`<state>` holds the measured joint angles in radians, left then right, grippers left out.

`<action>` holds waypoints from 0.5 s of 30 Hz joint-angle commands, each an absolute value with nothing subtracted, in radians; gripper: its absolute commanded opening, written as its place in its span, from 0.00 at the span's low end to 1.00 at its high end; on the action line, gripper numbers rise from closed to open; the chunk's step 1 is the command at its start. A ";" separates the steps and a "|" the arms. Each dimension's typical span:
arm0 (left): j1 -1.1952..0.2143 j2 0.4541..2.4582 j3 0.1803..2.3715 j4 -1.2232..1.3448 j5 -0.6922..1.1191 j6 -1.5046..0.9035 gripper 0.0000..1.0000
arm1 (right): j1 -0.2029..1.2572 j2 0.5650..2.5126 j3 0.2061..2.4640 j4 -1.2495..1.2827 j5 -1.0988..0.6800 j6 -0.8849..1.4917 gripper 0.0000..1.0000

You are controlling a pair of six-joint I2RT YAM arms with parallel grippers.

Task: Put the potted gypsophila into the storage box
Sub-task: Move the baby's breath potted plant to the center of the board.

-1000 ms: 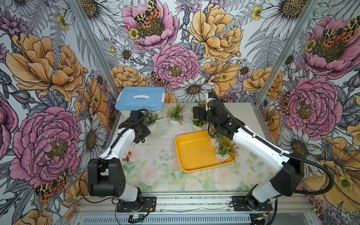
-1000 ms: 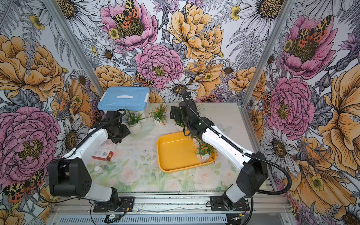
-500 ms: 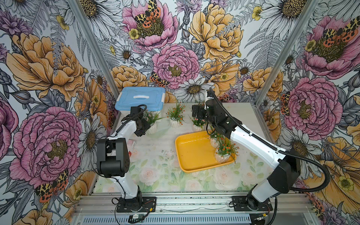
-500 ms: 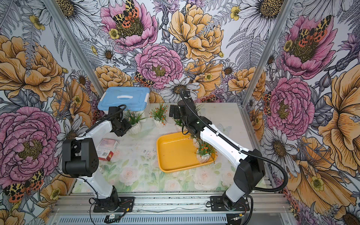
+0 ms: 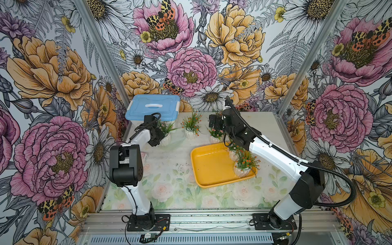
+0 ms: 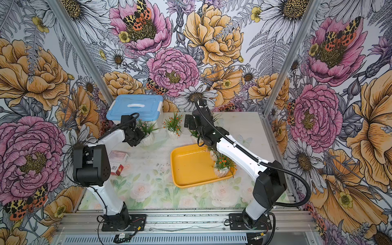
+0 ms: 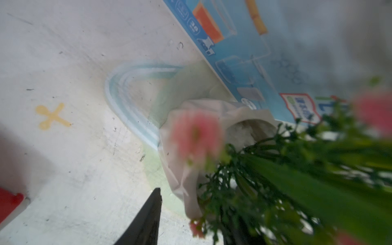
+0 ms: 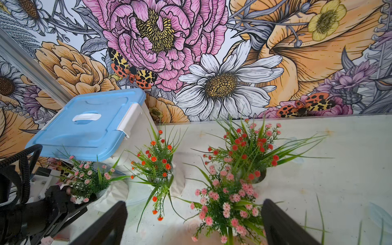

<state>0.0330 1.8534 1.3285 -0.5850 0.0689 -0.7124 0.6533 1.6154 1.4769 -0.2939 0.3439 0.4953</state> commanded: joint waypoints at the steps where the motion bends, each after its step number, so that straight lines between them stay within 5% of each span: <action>1: 0.017 1.870 1.336 -0.592 0.017 -0.727 0.45 | 0.649 1.628 1.511 -0.273 0.372 0.489 0.98; 15: -0.067 1.875 1.367 -0.640 -0.061 -0.645 0.29 | 0.646 1.618 1.477 -0.272 0.370 0.491 0.98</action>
<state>-0.0444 1.8561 1.3514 -0.5938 -0.0444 -0.6800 0.6533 1.6165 1.4769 -0.2939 0.3546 0.4953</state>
